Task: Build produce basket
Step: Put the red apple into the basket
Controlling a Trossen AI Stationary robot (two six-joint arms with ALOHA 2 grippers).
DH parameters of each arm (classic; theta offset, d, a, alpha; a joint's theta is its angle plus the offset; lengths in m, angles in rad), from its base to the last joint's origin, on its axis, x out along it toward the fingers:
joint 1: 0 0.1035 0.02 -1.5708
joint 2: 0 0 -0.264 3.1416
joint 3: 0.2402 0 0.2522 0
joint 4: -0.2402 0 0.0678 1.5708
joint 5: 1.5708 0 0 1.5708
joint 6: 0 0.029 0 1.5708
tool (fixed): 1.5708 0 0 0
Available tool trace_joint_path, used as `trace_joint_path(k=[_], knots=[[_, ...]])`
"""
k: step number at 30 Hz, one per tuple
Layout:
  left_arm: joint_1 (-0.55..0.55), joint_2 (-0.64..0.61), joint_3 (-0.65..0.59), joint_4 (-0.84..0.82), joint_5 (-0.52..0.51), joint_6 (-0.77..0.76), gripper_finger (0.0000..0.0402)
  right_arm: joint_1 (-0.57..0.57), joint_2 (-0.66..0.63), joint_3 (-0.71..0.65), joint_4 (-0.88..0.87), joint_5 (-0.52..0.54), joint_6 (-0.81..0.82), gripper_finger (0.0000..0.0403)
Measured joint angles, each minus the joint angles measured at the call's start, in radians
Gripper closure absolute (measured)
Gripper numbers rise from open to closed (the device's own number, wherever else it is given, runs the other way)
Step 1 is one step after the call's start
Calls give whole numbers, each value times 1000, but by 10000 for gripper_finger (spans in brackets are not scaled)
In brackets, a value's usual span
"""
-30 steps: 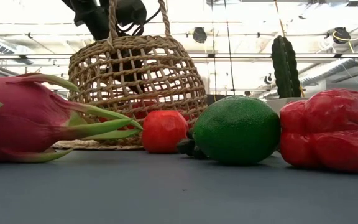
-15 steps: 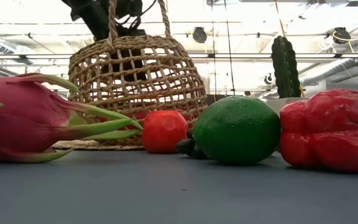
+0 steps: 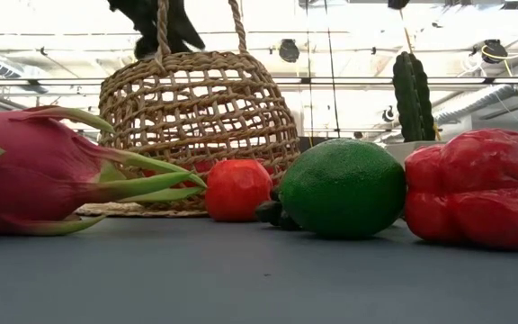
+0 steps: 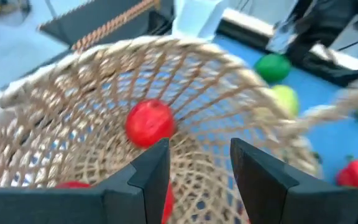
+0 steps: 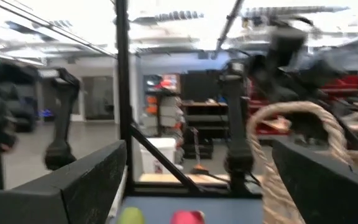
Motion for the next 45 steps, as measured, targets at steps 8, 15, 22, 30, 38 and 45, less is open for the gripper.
trace_joint_path(k=[8,15,22,30,38,45], knots=[[-186,-120,0,4,-193,26,231,0,0,0,-116,78,74,5],[-392,-131,0,31,-396,45,231,0,0,0,-283,79,219,8],[-539,-84,0,28,-519,41,231,3,9,6,-381,126,337,9],[-582,-43,0,46,-532,49,231,13,255,262,-576,367,439,9],[-610,-42,0,39,-532,53,231,0,503,510,-710,492,389,9],[-655,-53,0,38,-535,75,231,-46,609,611,-823,507,398,4]])
